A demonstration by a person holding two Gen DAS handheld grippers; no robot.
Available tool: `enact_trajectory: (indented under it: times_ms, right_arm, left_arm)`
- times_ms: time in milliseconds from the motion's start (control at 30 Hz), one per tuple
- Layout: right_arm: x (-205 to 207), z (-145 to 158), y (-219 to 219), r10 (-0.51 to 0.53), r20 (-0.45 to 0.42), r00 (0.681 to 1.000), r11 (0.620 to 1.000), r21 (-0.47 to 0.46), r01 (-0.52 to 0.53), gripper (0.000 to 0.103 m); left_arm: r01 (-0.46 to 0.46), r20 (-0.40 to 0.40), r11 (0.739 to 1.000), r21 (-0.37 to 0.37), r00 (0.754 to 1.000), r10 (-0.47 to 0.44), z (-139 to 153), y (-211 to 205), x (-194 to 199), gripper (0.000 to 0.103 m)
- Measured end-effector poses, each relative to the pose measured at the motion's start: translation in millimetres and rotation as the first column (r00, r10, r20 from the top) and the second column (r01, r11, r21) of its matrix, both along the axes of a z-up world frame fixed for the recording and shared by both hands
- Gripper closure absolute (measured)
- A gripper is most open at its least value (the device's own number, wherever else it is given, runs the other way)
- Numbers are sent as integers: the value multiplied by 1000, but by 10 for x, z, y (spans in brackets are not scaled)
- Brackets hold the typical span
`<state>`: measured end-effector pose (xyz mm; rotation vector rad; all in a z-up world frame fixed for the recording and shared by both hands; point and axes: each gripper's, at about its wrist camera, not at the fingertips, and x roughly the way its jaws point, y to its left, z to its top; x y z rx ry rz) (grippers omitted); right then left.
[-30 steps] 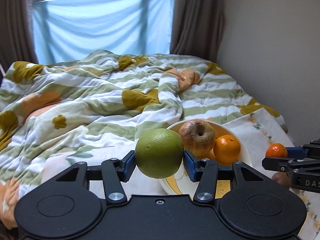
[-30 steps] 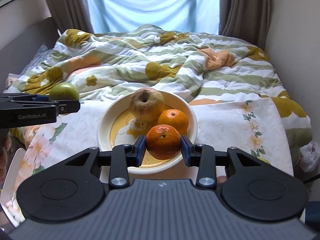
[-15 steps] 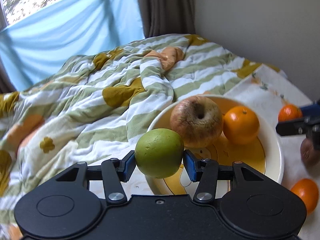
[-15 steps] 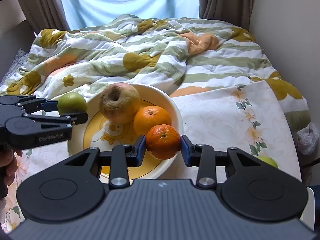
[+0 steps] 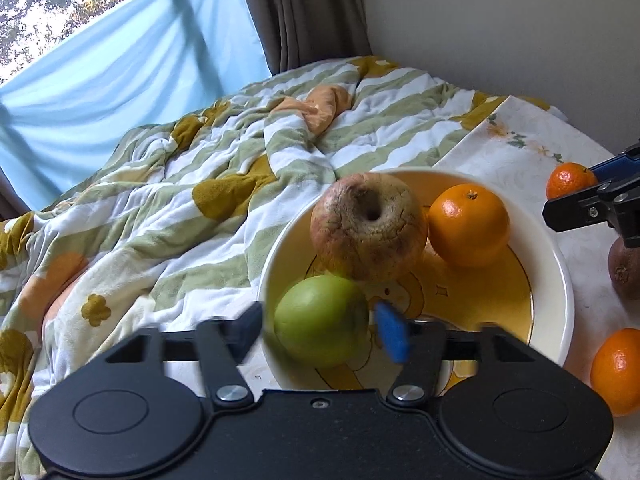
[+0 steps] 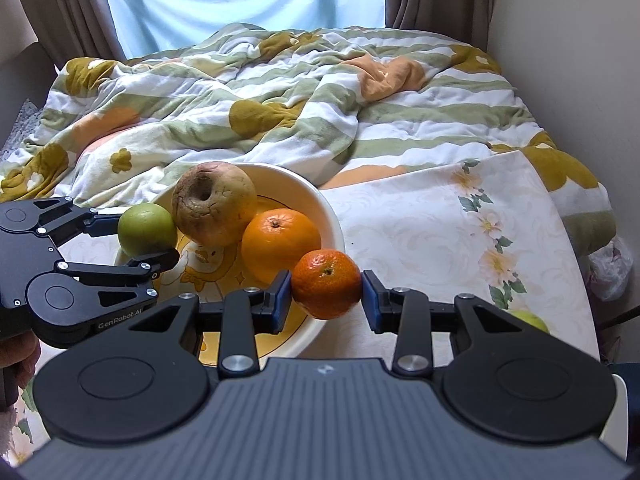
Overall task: Organize fruits
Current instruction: 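Carry the green apple and tangerine to the bowl and open the left tool, then lower the tangerine into the bowl and open the right tool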
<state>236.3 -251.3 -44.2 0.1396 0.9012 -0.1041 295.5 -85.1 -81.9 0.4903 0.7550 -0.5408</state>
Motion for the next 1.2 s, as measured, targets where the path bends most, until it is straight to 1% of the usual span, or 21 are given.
enact_trajectory:
  times_ms: [33, 67, 133, 200, 300, 433, 567, 667, 933, 1067, 1200]
  right_arm:
    - [-1, -1, -4, -1, 1, 1000, 1000, 0, 1, 51]
    - [-7, 3, -12, -2, 2, 1000, 1000, 0, 2, 51]
    - [-16, 14, -24, -1, 4, 1000, 1000, -2, 1, 51]
    - [-33, 30, -24, 2, 6, 1000, 1000, -3, -1, 51]
    - [-42, 52, -18, 14, 13, 1000, 1000, -2, -14, 51]
    - [-31, 68, 46, 45, 17, 999, 999, -8, -45, 51]
    - [7, 48, 124, 79, 15, 997, 997, 2, -79, 51]
    - [42, 15, 230, 116, 16, 993, 993, 15, -116, 51]
    - [156, -182, 565, 218, 9, 976, 976, 11, -218, 51]
    - [232, -326, 689, 242, 7, 970, 970, -15, -242, 51]
    - [287, -423, 744, 247, 7, 969, 969, -14, -247, 51]
  left_arm:
    - [-3, 12, 1000, -5, 1000, 3, 21, 8, -18, 11]
    - [-5, 24, 1000, -12, 1000, 5, 47, 22, -31, 9]
    - [-7, 26, 1000, -21, 1000, 8, 95, 47, -56, 8]
    - [-29, 11, 999, -36, 1000, 29, 144, 102, -54, 8]
    - [-86, -27, 992, -89, 996, 84, 245, 236, -55, 6]
    - [-170, -54, 974, -147, 985, 164, 388, 435, -118, 2]
    - [-246, -88, 950, -193, 968, 233, 488, 610, -193, 2]
    - [-292, -103, 935, -203, 956, 276, 526, 718, -260, 1]
    - [-356, -131, 907, -225, 934, 334, 534, 948, -426, 1]
    - [-369, -139, 901, -228, 928, 345, 505, 1021, -477, 1]
    - [-373, -140, 899, -230, 927, 348, 483, 1078, -503, 1]
